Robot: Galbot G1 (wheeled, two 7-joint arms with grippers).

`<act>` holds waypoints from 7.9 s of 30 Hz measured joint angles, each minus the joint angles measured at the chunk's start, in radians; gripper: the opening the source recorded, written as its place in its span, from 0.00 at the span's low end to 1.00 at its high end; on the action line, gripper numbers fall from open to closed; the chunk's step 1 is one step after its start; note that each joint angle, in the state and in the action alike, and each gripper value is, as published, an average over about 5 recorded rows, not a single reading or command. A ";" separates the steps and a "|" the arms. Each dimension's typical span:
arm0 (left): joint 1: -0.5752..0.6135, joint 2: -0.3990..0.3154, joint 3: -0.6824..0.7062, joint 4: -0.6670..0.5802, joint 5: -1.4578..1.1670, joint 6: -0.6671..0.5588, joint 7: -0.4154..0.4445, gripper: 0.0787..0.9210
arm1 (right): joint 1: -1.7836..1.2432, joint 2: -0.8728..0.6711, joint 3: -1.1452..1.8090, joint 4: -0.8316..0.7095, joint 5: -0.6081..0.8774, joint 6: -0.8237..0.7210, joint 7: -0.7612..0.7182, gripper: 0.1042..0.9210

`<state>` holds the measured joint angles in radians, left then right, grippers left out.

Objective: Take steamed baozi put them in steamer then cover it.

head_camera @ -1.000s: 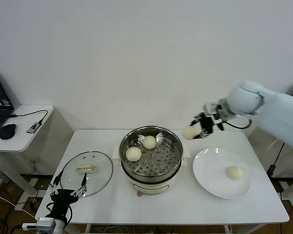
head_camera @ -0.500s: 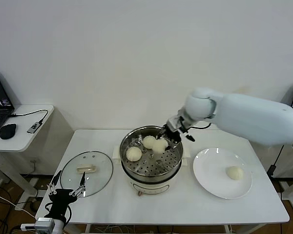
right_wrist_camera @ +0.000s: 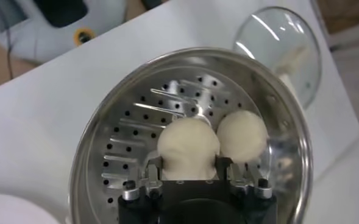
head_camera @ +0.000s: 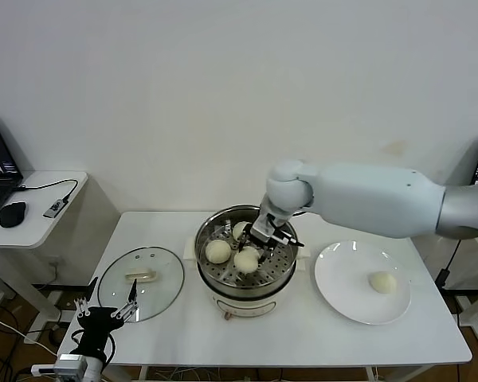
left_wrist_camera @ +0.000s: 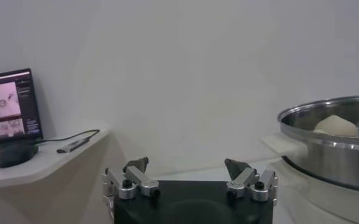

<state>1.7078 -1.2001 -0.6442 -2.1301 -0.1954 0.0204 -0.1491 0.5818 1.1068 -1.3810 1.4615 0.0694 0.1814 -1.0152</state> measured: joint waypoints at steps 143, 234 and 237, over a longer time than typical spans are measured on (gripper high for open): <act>-0.020 0.026 0.032 -0.007 0.021 -0.001 0.003 0.88 | -0.292 -0.578 0.442 -0.075 -0.036 -0.553 -0.024 0.56; -0.055 -0.024 0.053 0.059 0.025 -0.099 -0.021 0.88 | -1.040 -0.416 1.158 0.408 0.259 -0.387 0.738 0.88; -0.057 -0.030 0.064 0.066 0.046 -0.108 -0.029 0.88 | -1.239 -0.311 1.358 0.426 0.218 -0.299 0.741 0.88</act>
<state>1.6506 -1.2299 -0.5805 -2.0644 -0.1495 -0.0874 -0.1783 -0.6576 0.7956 -0.0233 1.8878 0.2872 -0.1172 -0.2743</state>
